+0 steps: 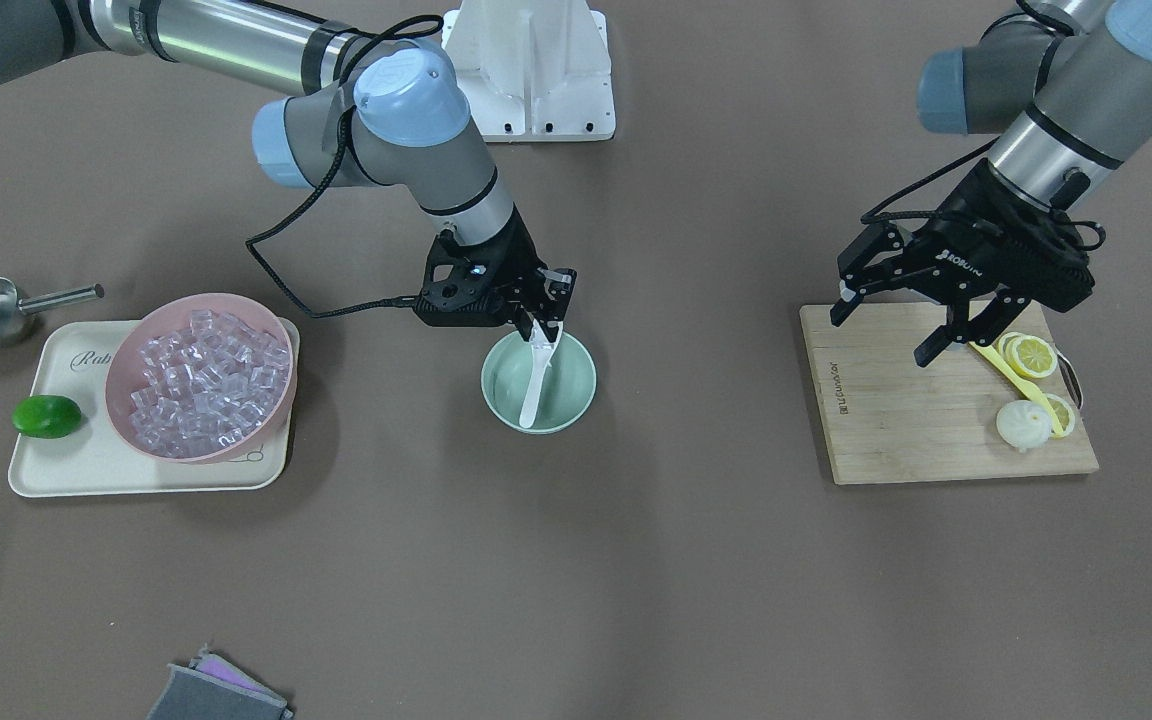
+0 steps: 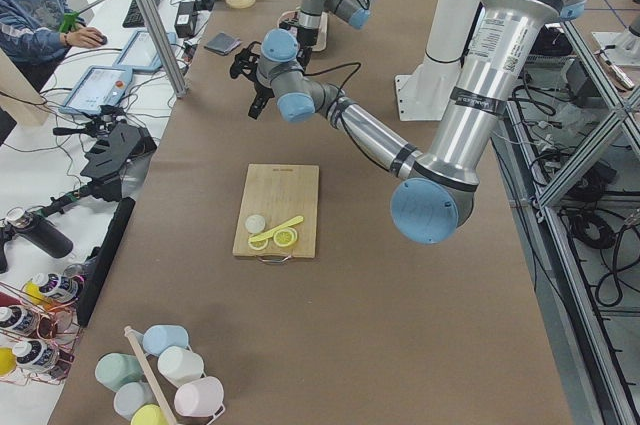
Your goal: Put spoon and ice into bowl
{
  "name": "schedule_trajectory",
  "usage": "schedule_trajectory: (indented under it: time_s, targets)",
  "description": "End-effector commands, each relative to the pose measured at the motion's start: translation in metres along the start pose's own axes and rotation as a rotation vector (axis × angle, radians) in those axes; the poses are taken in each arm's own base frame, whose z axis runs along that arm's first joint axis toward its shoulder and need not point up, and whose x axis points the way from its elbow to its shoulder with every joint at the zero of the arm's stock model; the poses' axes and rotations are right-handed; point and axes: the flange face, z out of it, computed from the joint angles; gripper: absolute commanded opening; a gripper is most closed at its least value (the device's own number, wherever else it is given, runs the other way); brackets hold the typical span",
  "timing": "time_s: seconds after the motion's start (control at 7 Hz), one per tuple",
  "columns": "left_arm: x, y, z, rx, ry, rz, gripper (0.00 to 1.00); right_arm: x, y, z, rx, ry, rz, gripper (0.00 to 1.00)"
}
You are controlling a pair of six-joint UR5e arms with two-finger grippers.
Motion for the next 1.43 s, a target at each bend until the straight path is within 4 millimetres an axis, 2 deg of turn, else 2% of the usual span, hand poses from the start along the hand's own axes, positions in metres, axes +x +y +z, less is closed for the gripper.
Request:
schedule_trajectory:
  time_s: [0.0,0.14,0.29,0.57,0.71,1.0,1.14,1.29]
  targets:
    - [0.002,0.001,-0.005,0.006,0.003,0.0,0.96,0.005,0.008,-0.003,-0.009,-0.004,0.002,0.13]
    - [0.005,0.003,-0.009,0.01,0.007,0.003,0.96,0.004,0.008,-0.003,-0.007,-0.001,0.003,0.31]
    - [0.005,0.002,-0.009,0.011,0.008,-0.019,0.96,0.004,0.008,-0.003,-0.007,-0.003,0.004,0.38]
    - [0.008,0.001,-0.011,0.015,0.011,-0.032,0.96,0.004,0.008,-0.002,-0.006,0.001,0.04,0.6]
    - [0.009,0.001,-0.01,0.015,0.013,-0.031,0.96,0.003,0.008,-0.002,-0.006,0.002,0.046,0.67]
    - [0.008,0.001,-0.011,0.015,0.013,-0.031,0.96,0.001,0.008,-0.007,-0.011,-0.006,0.045,0.66]
    - [0.007,0.003,-0.011,0.012,0.013,-0.032,0.96,0.009,-0.01,-0.022,-0.038,-0.012,0.06,0.66]
    - [0.009,0.002,-0.015,0.009,0.017,-0.033,0.96,0.046,-0.034,-0.047,-0.062,-0.012,0.076,0.67]
